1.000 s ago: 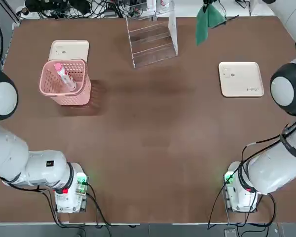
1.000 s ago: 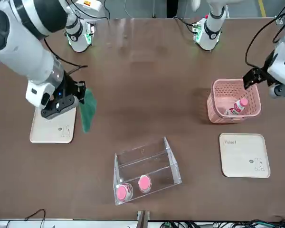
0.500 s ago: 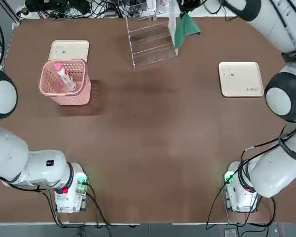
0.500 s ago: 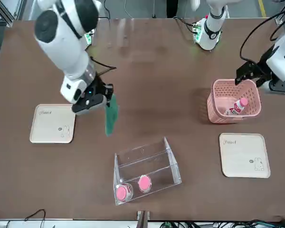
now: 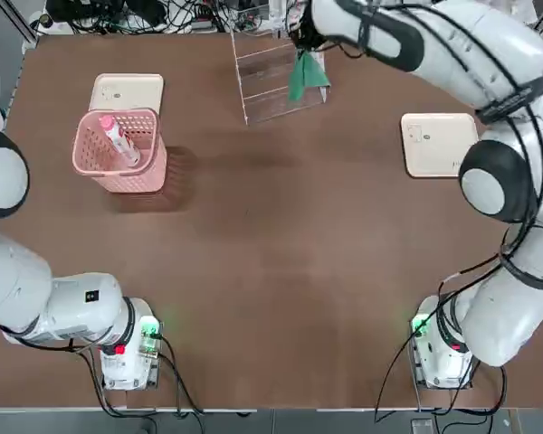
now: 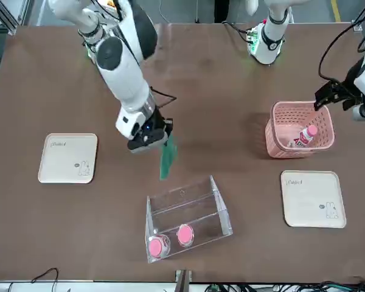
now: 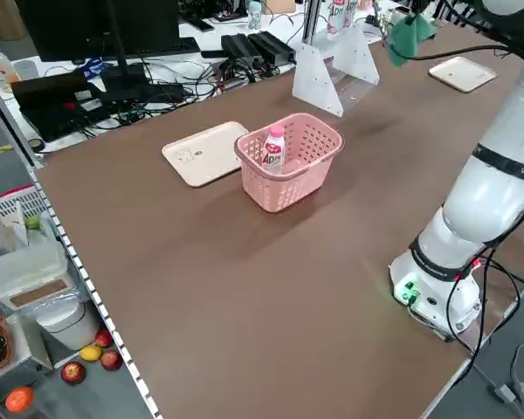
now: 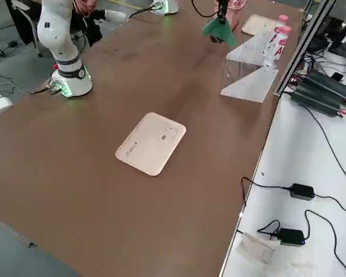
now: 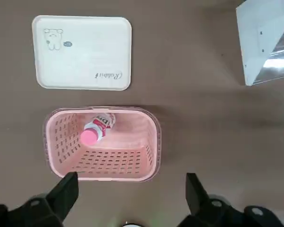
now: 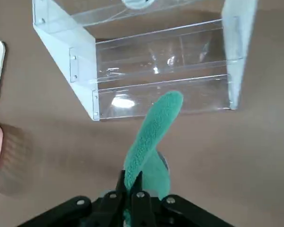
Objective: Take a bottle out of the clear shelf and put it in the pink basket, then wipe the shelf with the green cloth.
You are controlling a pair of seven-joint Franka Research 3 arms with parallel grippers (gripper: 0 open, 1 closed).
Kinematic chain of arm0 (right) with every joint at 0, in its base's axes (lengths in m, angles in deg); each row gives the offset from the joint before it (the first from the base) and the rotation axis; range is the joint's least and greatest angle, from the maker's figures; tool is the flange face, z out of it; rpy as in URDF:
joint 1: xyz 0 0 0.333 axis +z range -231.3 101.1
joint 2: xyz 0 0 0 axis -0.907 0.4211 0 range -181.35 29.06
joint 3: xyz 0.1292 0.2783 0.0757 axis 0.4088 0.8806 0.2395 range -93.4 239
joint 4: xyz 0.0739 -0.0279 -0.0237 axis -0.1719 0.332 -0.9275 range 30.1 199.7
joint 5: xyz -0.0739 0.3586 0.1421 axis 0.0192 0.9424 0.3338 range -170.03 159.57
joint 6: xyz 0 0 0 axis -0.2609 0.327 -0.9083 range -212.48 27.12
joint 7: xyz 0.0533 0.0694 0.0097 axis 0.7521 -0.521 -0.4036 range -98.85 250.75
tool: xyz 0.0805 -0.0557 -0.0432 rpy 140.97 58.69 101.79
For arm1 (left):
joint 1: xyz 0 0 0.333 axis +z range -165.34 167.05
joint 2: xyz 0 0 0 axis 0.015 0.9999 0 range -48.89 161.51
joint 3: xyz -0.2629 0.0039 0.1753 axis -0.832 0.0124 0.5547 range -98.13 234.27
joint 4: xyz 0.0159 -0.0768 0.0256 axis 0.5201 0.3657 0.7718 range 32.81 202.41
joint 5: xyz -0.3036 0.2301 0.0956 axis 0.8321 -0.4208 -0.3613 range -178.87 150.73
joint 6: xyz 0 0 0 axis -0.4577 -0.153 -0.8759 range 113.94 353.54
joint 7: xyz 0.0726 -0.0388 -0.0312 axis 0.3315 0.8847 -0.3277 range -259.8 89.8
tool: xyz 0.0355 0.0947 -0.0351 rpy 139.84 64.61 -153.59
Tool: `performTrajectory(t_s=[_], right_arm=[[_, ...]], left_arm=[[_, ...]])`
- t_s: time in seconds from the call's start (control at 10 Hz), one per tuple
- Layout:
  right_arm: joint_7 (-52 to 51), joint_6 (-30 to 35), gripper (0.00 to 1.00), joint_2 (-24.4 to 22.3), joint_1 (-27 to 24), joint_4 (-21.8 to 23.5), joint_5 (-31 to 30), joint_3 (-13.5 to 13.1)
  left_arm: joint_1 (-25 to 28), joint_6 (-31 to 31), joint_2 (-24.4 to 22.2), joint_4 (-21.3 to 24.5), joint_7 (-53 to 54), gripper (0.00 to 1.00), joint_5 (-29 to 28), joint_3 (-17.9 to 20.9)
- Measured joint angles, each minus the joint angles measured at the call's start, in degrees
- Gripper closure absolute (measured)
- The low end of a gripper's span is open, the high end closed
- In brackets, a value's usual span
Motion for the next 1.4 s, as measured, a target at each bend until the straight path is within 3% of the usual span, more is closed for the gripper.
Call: performTrajectory(t_s=[0.5,0.6,0.8,1.4], right_arm=[[1.1,-11.8,0.95,7.5,1.8,-2.9,0.0,-0.1],[1.2,-13.4,0.95,8.6,1.8,-4.7,0.0,-0.7],[1.1,-16.6,0.95,9.5,1.7,-6.8,-0.4,-2.5],[1.1,-22.2,0.95,16.3,1.4,-11.8,-0.7,-4.0]], left_arm=[[-0.3,0.0,-0.1,0.0,-0.2,0.0,-0.5,0.9],[-3.9,-0.3,-0.1,0.0,-1.4,0.0,-0.5,3.9],[-12.2,-0.9,-0.1,0.1,-1.8,0.0,-0.2,14.7],[-9.6,-0.9,-0.1,0.2,-1.6,0.0,0.3,11.3]])
